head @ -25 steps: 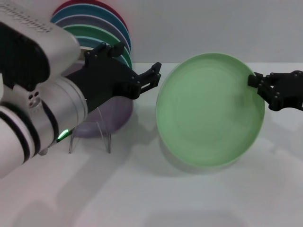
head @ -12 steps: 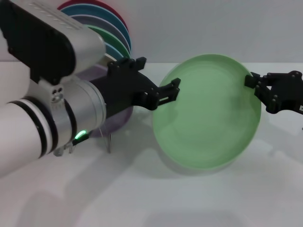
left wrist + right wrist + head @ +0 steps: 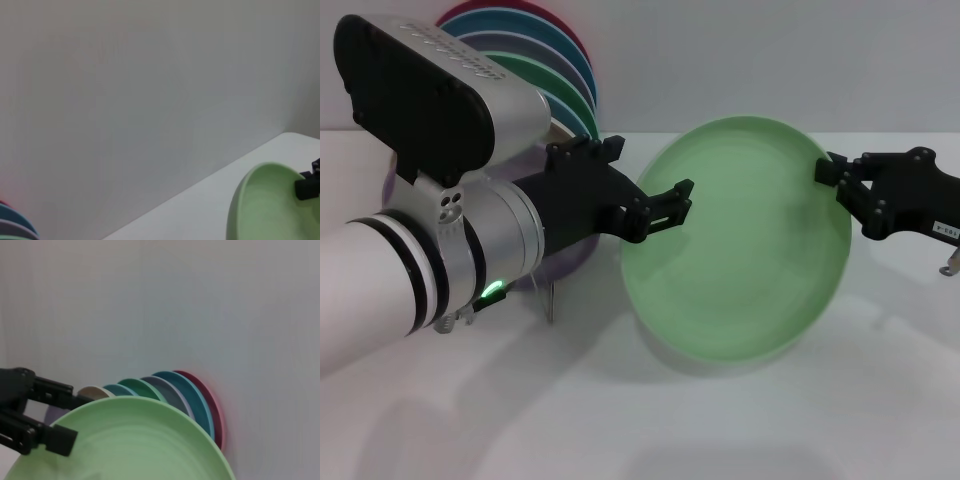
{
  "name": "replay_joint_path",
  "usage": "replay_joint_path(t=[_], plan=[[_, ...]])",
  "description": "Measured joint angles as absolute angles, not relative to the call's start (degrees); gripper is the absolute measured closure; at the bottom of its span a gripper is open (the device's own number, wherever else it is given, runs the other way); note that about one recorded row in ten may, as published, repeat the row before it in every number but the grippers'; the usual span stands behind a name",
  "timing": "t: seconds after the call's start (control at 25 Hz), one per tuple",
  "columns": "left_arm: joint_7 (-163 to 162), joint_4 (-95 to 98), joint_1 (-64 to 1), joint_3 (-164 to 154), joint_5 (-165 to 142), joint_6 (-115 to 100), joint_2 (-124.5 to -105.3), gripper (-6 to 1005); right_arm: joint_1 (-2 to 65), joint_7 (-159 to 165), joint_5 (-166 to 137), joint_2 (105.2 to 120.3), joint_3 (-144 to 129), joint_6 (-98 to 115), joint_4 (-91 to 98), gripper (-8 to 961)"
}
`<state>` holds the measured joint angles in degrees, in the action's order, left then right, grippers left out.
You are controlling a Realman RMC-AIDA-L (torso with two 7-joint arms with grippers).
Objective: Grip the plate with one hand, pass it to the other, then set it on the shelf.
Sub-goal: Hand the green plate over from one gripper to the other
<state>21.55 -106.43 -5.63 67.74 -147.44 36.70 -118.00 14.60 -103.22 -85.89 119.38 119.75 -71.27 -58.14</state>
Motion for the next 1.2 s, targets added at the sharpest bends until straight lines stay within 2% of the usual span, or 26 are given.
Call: replay_joint_path(t=[0.52,0.92,1.16,1.2], plan=[[22.8,-105.1,-6.0,68.3,-147.6,36.4,-117.92,181,15.2,-103.3,-84.6,119.26,118.2,-71.4,-58.0,890],[25.4,-105.2,-5.5,68.2,-147.8,34.8,-117.96,648,15.3,-103.4,-84.5,119.26,118.2,-72.1,-58.0,883],[27.3,-104.9,-4.8,67.7,-147.6,31.6,-117.93,845,15.4,-103.1,-82.5,119.15,118.5,-74.2,-56.0,878],[27.5,-104.8,-4.7,67.6,-147.5,31.3,-117.93,853,15.4,-103.1,-81.6,119.11,118.7,-74.8,-55.5,877]])
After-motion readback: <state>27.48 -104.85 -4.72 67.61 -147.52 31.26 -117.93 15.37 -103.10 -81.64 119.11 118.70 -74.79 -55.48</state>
